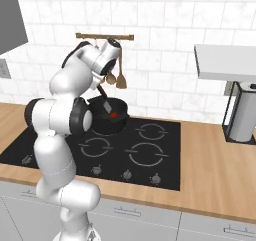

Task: Put the avocado and tomato in the pot. Retrieve the spatula and lightly stir the vegetables in the pot.

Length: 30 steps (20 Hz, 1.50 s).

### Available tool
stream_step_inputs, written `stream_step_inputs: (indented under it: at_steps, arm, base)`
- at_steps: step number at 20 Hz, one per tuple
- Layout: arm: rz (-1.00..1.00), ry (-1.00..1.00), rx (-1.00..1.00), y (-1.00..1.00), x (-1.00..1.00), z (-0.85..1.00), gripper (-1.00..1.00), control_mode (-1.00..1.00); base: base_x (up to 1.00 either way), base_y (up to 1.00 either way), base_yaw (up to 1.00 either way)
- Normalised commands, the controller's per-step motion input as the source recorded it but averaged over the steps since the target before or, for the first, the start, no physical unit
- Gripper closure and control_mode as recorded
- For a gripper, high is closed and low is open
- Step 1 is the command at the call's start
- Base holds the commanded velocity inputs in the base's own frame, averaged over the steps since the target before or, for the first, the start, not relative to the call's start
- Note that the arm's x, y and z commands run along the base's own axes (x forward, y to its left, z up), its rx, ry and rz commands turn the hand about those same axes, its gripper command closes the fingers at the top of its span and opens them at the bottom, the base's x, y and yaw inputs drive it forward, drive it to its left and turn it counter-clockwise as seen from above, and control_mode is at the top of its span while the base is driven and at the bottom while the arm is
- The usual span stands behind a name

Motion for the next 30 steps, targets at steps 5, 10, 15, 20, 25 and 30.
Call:
stream_step_inputs:
  at_steps: [5,10,15,20,25,30]
  arm:
    - [0.0,0.0,0.0,0.0,0.38,-0.29,1.0,-1.0]
    - [0.0,0.0,0.0,0.0,0.26,-0.29,1.0,-1.0]
    - [0.0,0.07,0.0,0.0,0.01,-0.4,1.0,-1.0]
    - [0.0,0.07,0.0,-0.06,0.18,-0.32,1.0,-1.0]
    - [-0.03,0.15,0.01,-0.21,-0.17,0.01,1.0,-1.0]
    - [-0.01,0.17,0.04,-0.03,-0.01,-0.11,1.0,-1.0]
  base:
    - [0.0,0.0,0.0]
    - [0.0,0.0,0.0]
    - [0.0,0.0,0.0]
    - [0.0,0.0,0.0]
    - [0.0,0.0,0.0]
    - [0.0,0.0,0.0]
